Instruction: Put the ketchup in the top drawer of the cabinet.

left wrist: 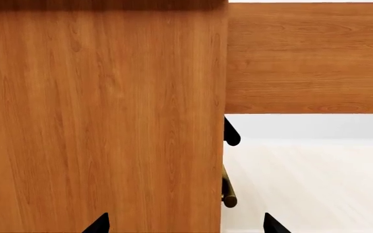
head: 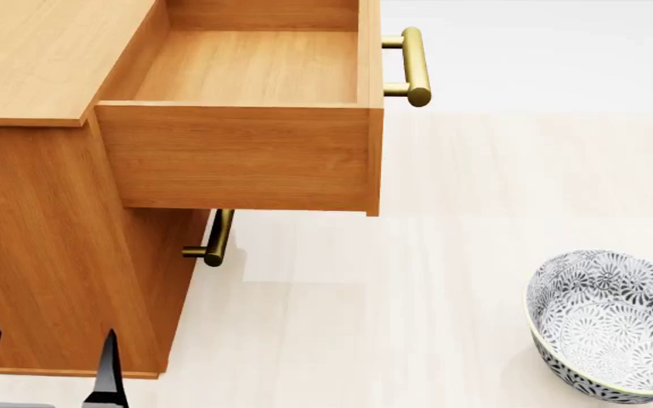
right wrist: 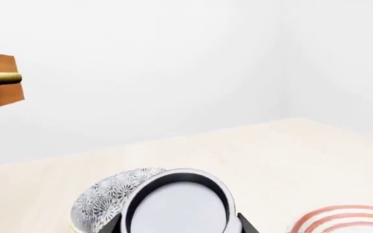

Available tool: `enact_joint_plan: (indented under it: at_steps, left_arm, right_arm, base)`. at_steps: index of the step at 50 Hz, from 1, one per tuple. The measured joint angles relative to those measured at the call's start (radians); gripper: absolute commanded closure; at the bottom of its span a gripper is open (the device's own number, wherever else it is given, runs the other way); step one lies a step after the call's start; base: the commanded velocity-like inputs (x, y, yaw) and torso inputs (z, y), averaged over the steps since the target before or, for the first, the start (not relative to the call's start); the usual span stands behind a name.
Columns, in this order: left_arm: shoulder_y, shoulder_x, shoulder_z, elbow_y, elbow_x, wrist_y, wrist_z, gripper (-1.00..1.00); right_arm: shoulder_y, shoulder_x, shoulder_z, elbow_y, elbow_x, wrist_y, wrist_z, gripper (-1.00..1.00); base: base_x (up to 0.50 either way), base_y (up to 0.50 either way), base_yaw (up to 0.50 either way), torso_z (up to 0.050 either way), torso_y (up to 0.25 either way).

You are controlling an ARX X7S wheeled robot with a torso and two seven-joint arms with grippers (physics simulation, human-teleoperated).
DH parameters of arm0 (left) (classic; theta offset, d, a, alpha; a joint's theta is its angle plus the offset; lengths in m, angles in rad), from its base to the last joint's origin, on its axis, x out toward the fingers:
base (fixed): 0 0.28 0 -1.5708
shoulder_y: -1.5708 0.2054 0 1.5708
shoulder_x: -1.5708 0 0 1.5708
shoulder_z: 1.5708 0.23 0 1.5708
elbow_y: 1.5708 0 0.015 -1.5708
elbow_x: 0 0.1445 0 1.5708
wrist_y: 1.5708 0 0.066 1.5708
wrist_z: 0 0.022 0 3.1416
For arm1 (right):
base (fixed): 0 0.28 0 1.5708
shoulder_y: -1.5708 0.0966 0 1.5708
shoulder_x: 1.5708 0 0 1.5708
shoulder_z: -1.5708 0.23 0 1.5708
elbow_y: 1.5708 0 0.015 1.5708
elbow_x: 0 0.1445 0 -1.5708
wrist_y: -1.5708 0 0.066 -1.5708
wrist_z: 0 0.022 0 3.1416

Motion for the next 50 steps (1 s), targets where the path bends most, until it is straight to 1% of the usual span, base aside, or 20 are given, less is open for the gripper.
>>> enact_joint_plan:
  at_steps: [10, 21, 34, 43, 50]
  left_arm:
    - [-0.004, -0.003, -0.001, -0.011, -0.009, 0.007, 0.0, -1.0]
    - [-0.01, -0.005, 0.002, -0.019, -0.015, 0.009, -0.001, -1.0]
    - [-0.014, -0.007, 0.006, -0.025, -0.019, 0.013, -0.005, -1.0]
    - [-0.016, -0.009, 0.008, -0.032, -0.022, 0.017, -0.007, -1.0]
    - [-0.019, -0.009, 0.01, -0.04, -0.025, 0.021, -0.008, -1.0]
  right_arm:
    - [0.059, 0.103, 0.038, -0.22, 0.11, 0.181, 0.191, 1.0]
    - [0.174, 0.224, 0.052, -0.35, 0.225, 0.326, 0.356, 1.0]
    - [0.341, 0.37, 0.053, -0.418, 0.353, 0.428, 0.495, 1.0]
    - [0.475, 0.452, 0.0, -0.424, 0.399, 0.461, 0.556, 1.0]
    - [0.602, 0.513, -0.068, -0.414, 0.434, 0.483, 0.597, 1.0]
  base:
    - [0.0, 0.0, 0.0, 0.0, 0.0]
    - [0.0, 0.0, 0.0, 0.0, 0.0]
    - [0.0, 0.0, 0.0, 0.0, 0.0]
    - [0.0, 0.0, 0.0, 0.0, 0.0]
    - [0.0, 0.0, 0.0, 0.0, 0.0]
